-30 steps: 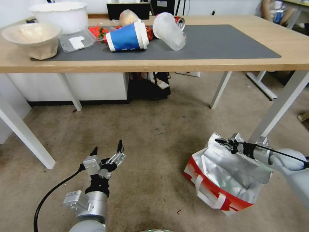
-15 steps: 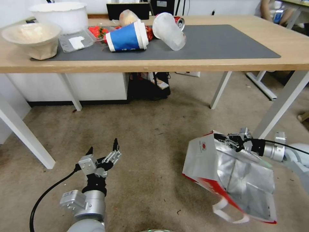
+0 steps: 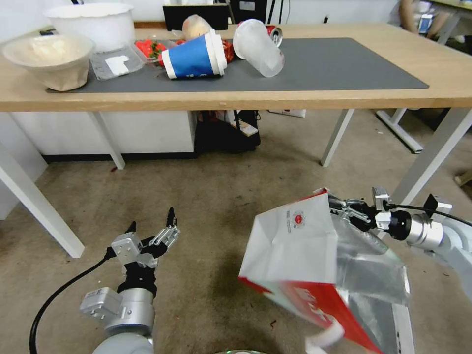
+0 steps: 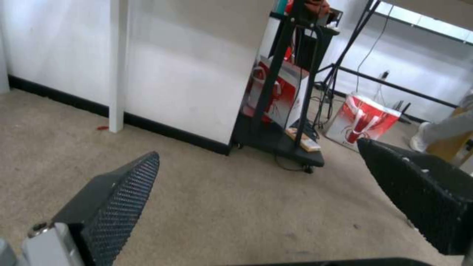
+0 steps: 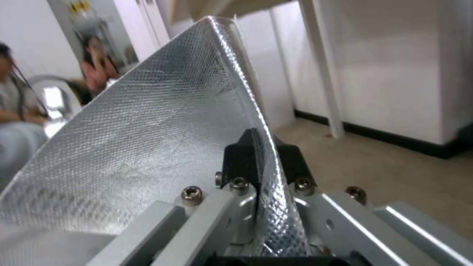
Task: Pick up the food delivery bag from the floor and place it on the table.
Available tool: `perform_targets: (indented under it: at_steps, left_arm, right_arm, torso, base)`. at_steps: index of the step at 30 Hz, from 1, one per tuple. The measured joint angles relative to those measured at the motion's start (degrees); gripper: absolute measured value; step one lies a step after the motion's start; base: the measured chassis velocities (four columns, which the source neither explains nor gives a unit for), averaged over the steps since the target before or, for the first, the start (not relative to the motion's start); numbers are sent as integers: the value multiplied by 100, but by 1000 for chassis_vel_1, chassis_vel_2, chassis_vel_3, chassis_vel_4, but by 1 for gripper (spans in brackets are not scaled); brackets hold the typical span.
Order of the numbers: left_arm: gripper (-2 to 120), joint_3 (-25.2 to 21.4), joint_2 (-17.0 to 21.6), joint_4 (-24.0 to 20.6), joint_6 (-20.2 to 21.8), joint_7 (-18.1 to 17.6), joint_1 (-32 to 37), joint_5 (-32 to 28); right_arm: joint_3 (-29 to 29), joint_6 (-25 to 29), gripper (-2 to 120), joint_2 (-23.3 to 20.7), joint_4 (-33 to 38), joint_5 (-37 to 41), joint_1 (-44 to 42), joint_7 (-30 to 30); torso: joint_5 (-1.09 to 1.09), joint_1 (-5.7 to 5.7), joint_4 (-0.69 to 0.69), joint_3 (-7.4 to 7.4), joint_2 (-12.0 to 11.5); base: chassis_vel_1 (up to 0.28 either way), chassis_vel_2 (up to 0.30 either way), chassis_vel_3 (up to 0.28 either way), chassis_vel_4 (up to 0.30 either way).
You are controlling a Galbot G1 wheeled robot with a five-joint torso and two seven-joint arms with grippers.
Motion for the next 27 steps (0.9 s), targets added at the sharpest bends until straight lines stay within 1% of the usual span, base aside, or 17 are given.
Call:
perform_targets:
  at_steps: [9,27]
  left_arm:
    - [100,-27,-12,-46,-2,-48,35,26]
    - [100,-10,-65,-141,-39,-106,86,94]
  right_arm:
    - [27,-184,0,116,222,297,-189,-75]
    - [145,-266,0,113,519,432,-397,-75]
  torso:
    - [-1,0,0,0,0]
    - [0,0,0,0,0]
  base:
    - [0,0,0,0]
    - [0,0,0,0]
